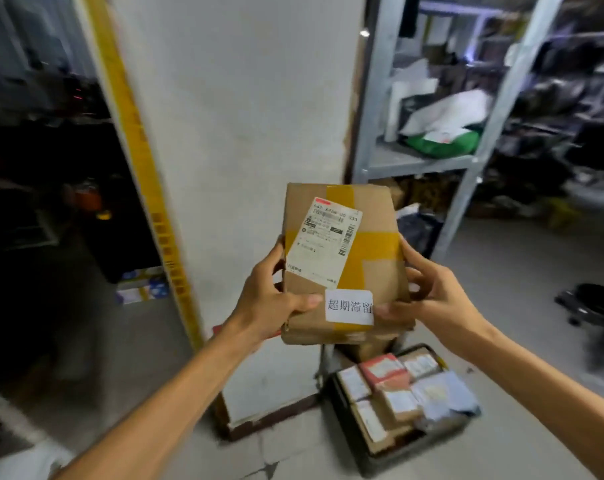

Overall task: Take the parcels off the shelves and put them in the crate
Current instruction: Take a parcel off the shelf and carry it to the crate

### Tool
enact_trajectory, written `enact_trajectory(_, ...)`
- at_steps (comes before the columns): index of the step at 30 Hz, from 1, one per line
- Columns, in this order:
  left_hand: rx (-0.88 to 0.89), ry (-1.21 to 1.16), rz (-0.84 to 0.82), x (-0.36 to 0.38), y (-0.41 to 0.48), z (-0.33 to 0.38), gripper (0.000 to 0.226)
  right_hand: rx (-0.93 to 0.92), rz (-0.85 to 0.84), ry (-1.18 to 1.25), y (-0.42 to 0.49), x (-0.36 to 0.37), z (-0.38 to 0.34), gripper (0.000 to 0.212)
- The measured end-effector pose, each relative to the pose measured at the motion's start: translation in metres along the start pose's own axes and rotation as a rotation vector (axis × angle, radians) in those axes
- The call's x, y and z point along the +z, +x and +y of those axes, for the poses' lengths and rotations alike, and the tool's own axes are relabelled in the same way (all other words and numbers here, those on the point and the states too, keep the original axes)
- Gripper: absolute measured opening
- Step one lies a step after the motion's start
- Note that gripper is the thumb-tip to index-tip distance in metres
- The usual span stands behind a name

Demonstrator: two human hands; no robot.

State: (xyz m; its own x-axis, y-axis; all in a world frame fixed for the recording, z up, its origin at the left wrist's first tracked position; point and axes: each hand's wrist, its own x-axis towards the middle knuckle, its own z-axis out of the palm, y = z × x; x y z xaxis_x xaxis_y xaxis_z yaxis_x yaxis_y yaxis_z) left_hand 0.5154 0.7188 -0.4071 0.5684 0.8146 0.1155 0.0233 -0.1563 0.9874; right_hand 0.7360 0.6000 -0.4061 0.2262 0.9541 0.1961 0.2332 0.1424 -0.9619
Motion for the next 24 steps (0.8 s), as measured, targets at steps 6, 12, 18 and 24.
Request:
enact_trajectory(6, -0.052, -0.049, -0.321, 0.095, 0.100, -0.023, 0.090, 0.196, 0.301, 0.009, -0.009, -0.088, 0.042, 0.115)
enact_trajectory(12, -0.008, 0.005, -0.633, 0.179, 0.199, -0.060, 0.084, 0.297, 0.593, 0.006, -0.007, -0.142, 0.086, 0.114)
enact_trajectory(18, -0.035, 0.059, -0.859, 0.257, 0.283, -0.100, 0.094, 0.407, 0.804, 0.055, 0.009, -0.184, 0.138, 0.113)
enact_trajectory(24, -0.059, 0.096, -0.989, 0.339, 0.357, -0.154, 0.076, 0.501, 0.922, 0.151, 0.029, -0.244, 0.217, 0.111)
